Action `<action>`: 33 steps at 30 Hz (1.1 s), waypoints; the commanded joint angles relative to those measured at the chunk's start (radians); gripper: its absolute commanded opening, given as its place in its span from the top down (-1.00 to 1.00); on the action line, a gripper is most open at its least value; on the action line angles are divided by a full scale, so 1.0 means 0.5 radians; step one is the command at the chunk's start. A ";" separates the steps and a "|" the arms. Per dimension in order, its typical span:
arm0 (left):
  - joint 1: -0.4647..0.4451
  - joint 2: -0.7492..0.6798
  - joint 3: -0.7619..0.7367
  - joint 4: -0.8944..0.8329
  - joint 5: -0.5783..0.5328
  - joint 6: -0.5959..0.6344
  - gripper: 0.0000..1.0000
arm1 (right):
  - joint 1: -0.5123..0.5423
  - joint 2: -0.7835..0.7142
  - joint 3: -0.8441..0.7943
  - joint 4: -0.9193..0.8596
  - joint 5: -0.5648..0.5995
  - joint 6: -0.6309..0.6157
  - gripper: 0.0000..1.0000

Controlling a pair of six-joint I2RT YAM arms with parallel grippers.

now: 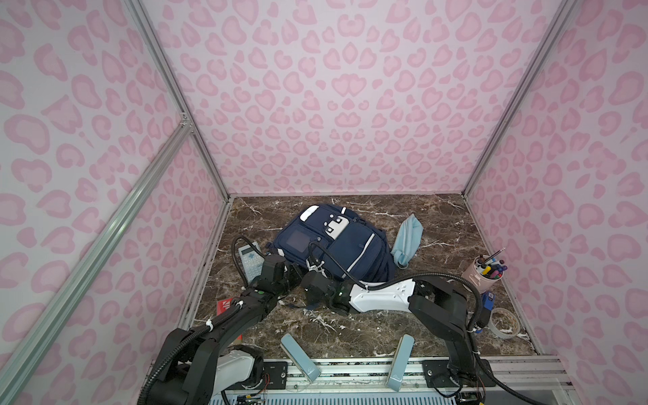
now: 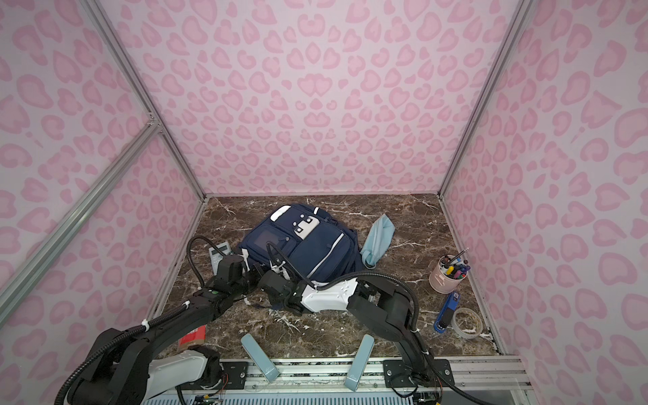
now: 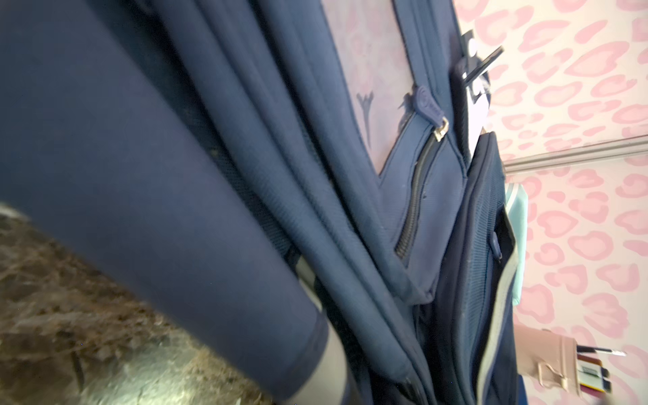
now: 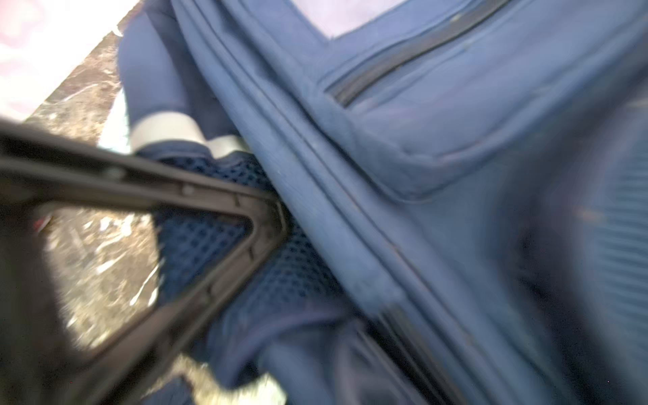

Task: Pack the student bag

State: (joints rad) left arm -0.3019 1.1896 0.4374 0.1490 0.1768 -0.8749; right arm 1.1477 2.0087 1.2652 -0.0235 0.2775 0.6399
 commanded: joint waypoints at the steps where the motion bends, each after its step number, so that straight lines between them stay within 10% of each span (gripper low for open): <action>1: 0.094 0.001 0.037 -0.040 -0.013 0.083 0.94 | -0.039 -0.101 -0.115 -0.092 -0.102 0.072 1.00; 5: 0.141 0.060 0.136 -0.061 -0.033 0.113 0.94 | -0.076 -0.225 -0.205 -0.174 -0.363 0.089 1.00; 24: 0.255 0.630 0.667 -0.006 0.009 0.231 0.89 | -0.308 -1.296 -1.322 -0.424 -0.245 0.028 1.00; 28: 0.248 0.518 0.631 0.031 -0.027 0.288 -0.67 | -0.233 -1.245 -1.172 -0.279 -0.352 0.001 1.00; 33: 0.250 0.064 0.473 -0.313 -0.181 0.277 -0.88 | -0.143 -0.967 -0.846 -0.064 -0.440 0.020 1.00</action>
State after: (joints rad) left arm -0.1772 1.3010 0.7136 0.0570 0.1429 -0.7387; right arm 1.0615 1.4731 0.7837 -0.1375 0.0841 0.6586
